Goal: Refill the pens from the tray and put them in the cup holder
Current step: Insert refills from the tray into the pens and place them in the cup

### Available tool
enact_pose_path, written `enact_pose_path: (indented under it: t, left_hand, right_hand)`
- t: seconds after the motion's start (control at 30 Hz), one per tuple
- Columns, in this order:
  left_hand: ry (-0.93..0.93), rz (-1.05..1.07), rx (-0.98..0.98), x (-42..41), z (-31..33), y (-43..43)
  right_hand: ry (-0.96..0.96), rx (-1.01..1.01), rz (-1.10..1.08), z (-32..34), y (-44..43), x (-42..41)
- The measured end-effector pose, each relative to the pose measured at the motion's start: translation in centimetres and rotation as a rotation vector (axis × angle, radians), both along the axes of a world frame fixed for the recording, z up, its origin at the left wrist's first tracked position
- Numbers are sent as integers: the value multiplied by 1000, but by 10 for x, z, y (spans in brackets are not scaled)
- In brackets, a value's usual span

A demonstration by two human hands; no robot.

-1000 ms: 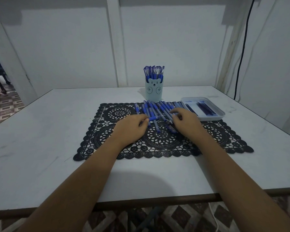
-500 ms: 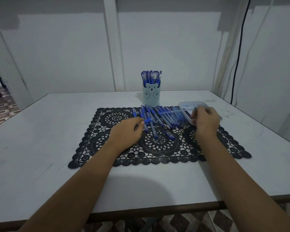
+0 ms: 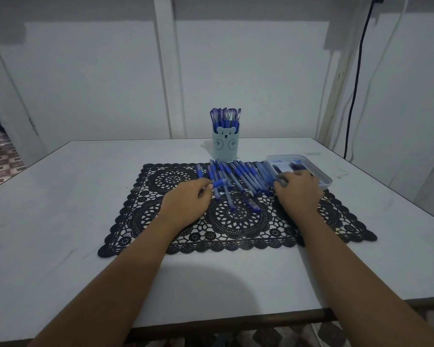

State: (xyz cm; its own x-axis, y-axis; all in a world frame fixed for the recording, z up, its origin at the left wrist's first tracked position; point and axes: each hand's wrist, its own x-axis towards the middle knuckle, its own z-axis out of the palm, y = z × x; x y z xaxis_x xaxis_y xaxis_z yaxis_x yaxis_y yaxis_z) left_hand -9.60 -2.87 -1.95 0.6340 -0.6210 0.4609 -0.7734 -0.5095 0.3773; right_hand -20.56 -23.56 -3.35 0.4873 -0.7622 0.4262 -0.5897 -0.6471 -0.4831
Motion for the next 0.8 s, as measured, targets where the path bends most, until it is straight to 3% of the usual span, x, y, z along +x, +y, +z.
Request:
enact_pose_path:
  t: [0.27,0.5,0.8]
  left_hand:
    - [9,-8,11,-1,0,1]
    - [26,-8,5,-1,1,1]
    - [33,-13,11,0,-1,-1]
  right_hand:
    - [-75,-20,-83,10,-6,2]
    - [450,132,-35,32,-49,15]
    - [567,150,62,36,-69,35]
